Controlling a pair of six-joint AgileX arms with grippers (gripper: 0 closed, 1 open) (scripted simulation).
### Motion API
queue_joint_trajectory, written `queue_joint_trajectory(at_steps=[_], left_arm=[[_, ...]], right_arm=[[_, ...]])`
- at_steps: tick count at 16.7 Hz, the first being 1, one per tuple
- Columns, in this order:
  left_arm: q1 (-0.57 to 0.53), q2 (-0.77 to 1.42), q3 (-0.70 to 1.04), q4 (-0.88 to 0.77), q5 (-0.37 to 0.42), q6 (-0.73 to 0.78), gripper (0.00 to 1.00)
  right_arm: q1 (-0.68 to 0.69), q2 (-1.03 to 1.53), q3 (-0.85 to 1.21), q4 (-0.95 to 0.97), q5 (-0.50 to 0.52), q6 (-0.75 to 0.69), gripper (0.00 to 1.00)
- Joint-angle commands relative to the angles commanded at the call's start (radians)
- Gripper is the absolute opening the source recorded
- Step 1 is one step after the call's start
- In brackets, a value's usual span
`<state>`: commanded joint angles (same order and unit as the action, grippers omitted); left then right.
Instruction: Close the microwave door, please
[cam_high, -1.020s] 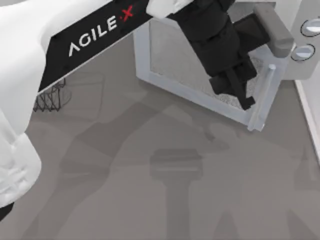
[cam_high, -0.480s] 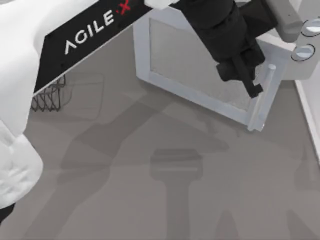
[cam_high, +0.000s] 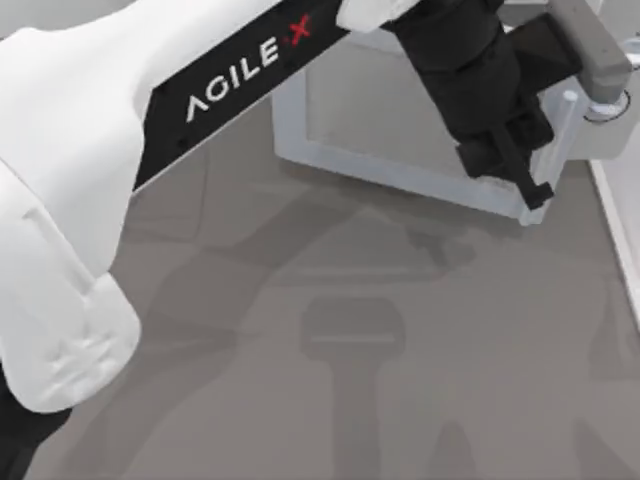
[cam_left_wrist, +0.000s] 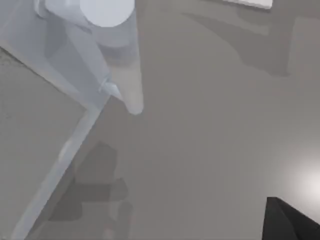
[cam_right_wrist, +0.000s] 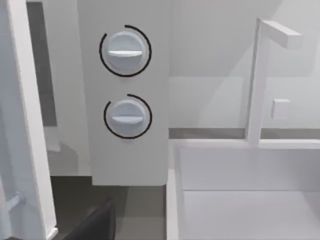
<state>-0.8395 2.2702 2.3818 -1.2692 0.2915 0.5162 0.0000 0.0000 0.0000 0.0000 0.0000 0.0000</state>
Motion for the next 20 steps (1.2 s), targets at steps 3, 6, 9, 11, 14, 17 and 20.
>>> queue_joint_trajectory(at_steps=[3,6,9,11,14,17,20], left_arm=[[0.004,-0.008,0.024,0.013,-0.008,0.002,0.0],[0.005,-0.008,0.02,0.012,-0.007,0.003,0.0],[-0.01,0.001,0.029,0.004,-0.012,0.001,0.0],[-0.017,0.019,0.051,-0.01,-0.016,-0.004,0.0],[-0.021,0.065,0.12,-0.042,-0.017,-0.012,0.0],[-0.025,0.105,0.204,-0.069,-0.018,-0.021,0.0],[-0.024,0.119,0.248,-0.08,-0.018,-0.025,0.0]], right_arm=[[0.0,0.0,0.0,0.0,0.0,0.0,1.0],[0.0,0.0,0.0,0.0,0.0,0.0,1.0],[0.0,0.0,0.0,0.0,0.0,0.0,1.0],[0.0,0.0,0.0,0.0,0.0,0.0,1.0],[0.0,0.0,0.0,0.0,0.0,0.0,1.0],[0.0,0.0,0.0,0.0,0.0,0.0,1.0],[0.0,0.0,0.0,0.0,0.0,0.0,1.0]])
